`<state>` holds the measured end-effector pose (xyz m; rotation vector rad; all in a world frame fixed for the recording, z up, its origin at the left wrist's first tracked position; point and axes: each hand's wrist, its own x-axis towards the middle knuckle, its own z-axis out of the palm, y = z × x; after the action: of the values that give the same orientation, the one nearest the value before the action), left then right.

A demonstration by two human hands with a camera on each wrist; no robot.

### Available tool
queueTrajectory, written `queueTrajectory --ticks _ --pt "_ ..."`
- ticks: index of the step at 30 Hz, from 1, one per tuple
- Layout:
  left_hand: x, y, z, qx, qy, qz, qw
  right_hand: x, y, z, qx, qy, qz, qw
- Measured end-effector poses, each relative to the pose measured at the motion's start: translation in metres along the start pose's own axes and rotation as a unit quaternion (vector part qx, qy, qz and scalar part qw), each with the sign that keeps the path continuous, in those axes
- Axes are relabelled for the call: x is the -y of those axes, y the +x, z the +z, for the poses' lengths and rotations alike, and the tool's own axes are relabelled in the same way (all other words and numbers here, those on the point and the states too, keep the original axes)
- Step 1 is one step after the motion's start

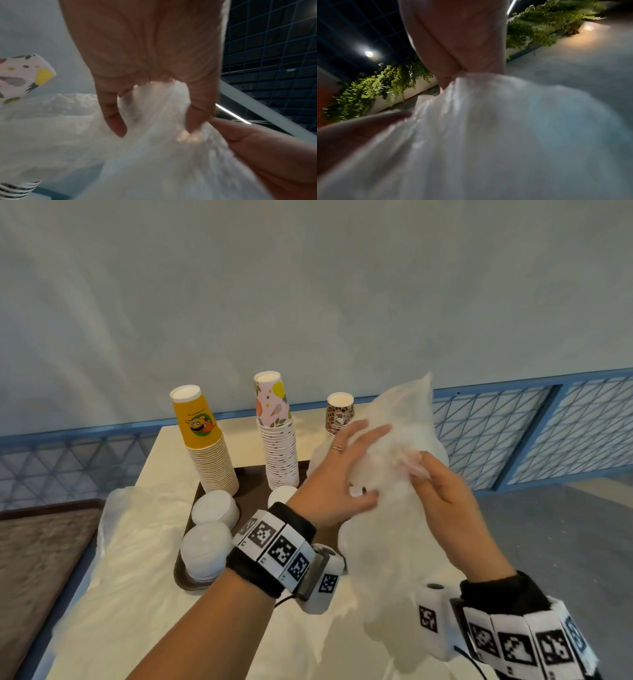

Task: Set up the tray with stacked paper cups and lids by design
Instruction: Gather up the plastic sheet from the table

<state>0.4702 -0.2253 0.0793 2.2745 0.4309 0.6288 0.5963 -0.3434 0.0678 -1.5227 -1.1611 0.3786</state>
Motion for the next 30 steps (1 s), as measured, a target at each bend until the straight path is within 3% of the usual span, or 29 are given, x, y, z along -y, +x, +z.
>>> queueTrajectory --ticks 3,5,8,12,14,16,18,20,23,27,28,30 --pt "-0.010 -0.029 -0.007 0.026 0.024 0.040 0.999 0.019 -0.010 0.028 0.064 0.021 -0.023 0.997" --pt "-0.009 -0.045 -0.014 -0.032 0.045 0.036 0.998 0.028 -0.018 0.044 0.096 0.016 -0.038 0.995" --pt "0.002 -0.075 -0.037 -0.140 0.105 -0.022 0.984 0.043 -0.037 0.071 0.124 0.016 -0.081 0.989" --pt "0.017 -0.122 -0.071 -0.259 0.133 -0.090 0.952 0.038 -0.054 0.097 -0.028 0.105 -0.075 0.991" --pt "0.021 -0.147 -0.089 -0.315 0.131 -0.118 0.933 0.014 -0.064 0.118 -0.045 0.054 -0.033 0.997" --pt "0.023 -0.172 -0.104 -0.350 0.144 -0.148 0.914 -0.017 -0.084 0.145 0.089 -0.079 0.016 0.993" --pt "0.023 -0.193 -0.116 -0.364 0.145 -0.175 0.903 -0.042 -0.112 0.173 0.262 -0.192 0.048 0.945" --pt "0.021 -0.210 -0.121 -0.366 0.150 -0.195 0.898 -0.055 -0.136 0.194 0.339 -0.260 0.084 0.900" --pt "0.021 -0.233 -0.123 -0.360 0.160 -0.207 0.896 -0.068 -0.151 0.214 0.349 -0.342 0.124 0.864" --pt "0.027 -0.259 -0.126 -0.358 0.174 -0.236 0.886 -0.072 -0.139 0.213 0.348 -0.396 0.080 0.846" --pt "0.029 -0.265 -0.129 -0.361 0.178 -0.244 0.883 -0.066 -0.131 0.212 0.342 -0.400 0.074 0.847" --pt "0.030 -0.274 -0.135 -0.366 0.183 -0.264 0.873 -0.048 -0.113 0.206 0.284 -0.357 0.093 0.885"
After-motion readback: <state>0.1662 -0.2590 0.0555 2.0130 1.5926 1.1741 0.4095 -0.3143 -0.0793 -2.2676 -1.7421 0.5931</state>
